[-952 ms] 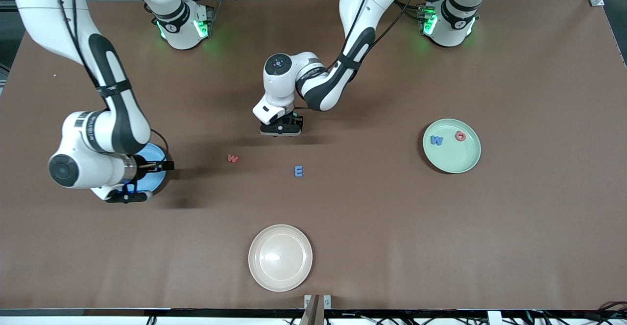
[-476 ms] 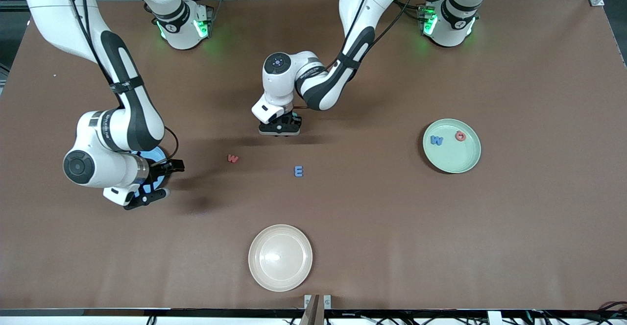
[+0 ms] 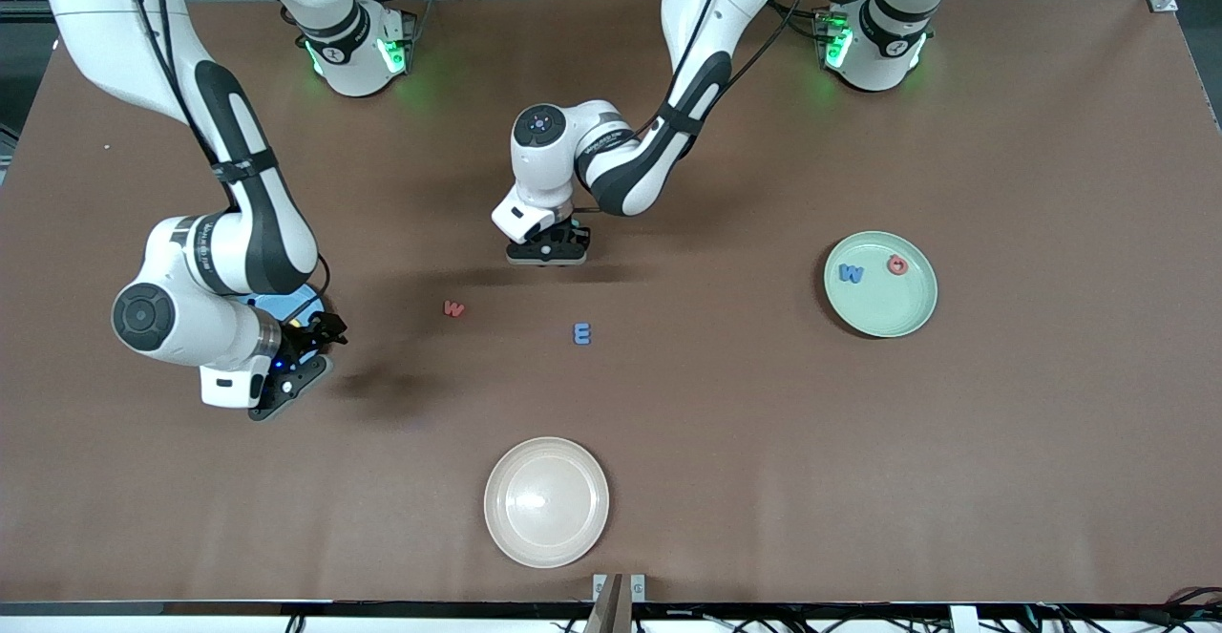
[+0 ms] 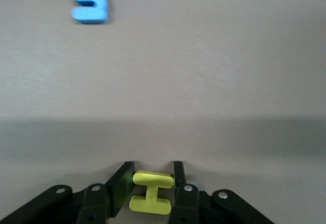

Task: Sort upper and lower case letters into plates
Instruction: 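Grasp the yellow H with the left gripper while the right gripper returns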

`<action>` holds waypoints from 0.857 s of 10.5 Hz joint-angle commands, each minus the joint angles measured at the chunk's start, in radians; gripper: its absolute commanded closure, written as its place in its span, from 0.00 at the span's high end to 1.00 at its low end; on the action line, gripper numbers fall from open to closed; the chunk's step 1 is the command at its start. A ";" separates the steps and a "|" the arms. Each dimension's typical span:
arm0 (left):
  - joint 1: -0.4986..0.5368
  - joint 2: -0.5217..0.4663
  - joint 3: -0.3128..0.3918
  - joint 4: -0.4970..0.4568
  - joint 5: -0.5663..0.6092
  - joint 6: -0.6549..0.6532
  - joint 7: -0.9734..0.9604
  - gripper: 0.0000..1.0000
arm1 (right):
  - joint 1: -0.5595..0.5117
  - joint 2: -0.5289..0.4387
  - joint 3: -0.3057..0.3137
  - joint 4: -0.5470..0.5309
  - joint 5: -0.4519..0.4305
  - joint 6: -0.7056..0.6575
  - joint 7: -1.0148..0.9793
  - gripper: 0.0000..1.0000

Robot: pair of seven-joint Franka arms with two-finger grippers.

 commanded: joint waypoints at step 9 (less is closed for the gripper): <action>0.328 -0.220 -0.002 -0.029 -0.120 -0.412 0.689 0.30 | 0.304 -0.010 0.006 -0.128 -0.034 0.192 -0.047 1.00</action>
